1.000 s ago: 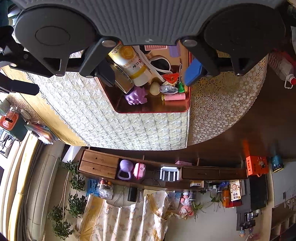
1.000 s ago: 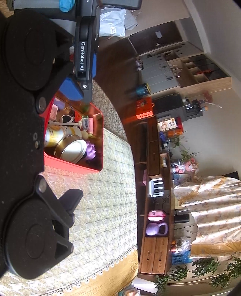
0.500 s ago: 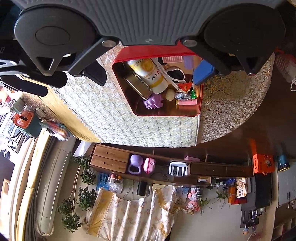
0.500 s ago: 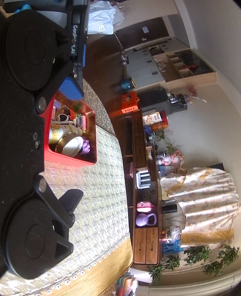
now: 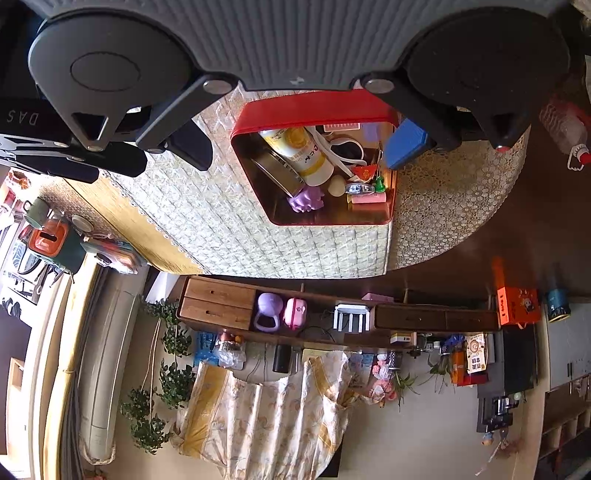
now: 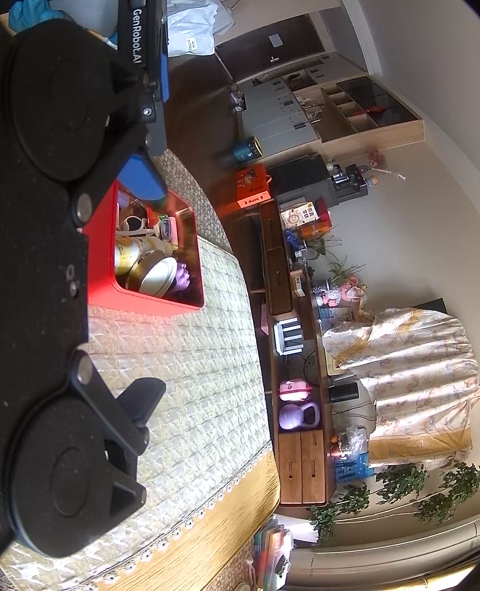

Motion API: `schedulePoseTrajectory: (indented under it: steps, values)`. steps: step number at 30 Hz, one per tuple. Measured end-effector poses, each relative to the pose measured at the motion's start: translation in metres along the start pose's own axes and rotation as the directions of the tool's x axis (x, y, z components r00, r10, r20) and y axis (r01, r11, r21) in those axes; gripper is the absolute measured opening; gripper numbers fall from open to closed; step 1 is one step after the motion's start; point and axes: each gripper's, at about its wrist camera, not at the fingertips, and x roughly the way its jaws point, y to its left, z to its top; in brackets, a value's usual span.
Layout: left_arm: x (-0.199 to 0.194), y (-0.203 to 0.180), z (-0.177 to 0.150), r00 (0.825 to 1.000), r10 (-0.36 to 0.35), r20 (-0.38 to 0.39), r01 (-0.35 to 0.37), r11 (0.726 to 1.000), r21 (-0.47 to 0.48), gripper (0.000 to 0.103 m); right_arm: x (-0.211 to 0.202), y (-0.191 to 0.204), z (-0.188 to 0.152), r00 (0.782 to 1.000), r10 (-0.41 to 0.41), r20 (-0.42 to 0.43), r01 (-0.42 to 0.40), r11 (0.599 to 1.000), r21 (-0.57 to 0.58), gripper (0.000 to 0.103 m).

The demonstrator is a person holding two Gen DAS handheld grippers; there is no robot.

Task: Organize rigid objects

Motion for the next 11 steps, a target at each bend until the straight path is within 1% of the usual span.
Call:
schedulePoseTrajectory:
  steps: [11]
  values:
    - [0.0045, 0.0001, -0.0045, 1.000, 0.007, -0.023, -0.007, 1.000, -0.013, 0.100, 0.0001, -0.0025, -0.0045, 1.000, -0.006, -0.015, 0.006, 1.000, 0.012, 0.103]
